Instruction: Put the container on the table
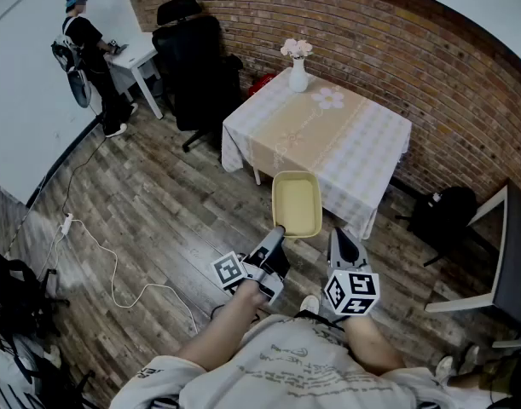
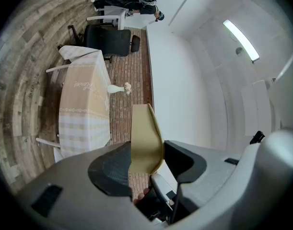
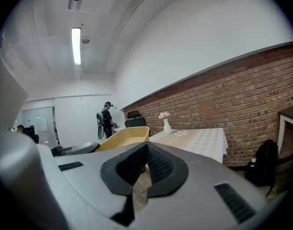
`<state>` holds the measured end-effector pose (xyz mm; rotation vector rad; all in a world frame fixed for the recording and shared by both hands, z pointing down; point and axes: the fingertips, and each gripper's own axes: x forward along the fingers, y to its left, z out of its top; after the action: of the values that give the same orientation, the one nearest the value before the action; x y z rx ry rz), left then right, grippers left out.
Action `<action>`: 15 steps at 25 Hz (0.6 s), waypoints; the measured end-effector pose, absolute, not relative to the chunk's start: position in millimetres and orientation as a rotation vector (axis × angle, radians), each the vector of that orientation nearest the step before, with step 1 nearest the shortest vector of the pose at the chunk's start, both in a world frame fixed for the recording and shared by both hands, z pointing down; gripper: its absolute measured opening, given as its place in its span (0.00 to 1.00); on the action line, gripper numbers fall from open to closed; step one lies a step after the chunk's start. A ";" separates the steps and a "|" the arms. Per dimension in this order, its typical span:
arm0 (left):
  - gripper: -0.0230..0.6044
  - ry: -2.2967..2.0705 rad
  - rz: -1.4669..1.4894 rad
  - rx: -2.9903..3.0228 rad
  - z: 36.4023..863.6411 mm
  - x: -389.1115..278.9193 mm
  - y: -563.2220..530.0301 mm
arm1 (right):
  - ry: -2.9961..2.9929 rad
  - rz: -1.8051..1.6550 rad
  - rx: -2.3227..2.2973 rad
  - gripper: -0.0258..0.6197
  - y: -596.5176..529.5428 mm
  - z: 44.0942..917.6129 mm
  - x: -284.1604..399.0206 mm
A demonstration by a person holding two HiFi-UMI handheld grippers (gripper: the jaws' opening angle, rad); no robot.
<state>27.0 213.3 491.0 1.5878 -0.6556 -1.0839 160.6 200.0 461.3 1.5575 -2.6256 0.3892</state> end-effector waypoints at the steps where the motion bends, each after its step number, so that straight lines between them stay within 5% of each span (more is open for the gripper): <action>1: 0.38 -0.658 -1.084 1.585 491.7 26.0 215.0 | -2.632 0.385 1.550 0.04 201.9 460.9 158.6; 15: 0.38 -0.641 -1.087 1.584 491.5 6.0 248.1 | -2.661 0.466 1.559 0.04 237.4 465.4 128.8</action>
<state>6.0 248.1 491.5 1.5840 -0.6407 -1.0874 128.8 237.4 465.4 1.5590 -2.6610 0.4659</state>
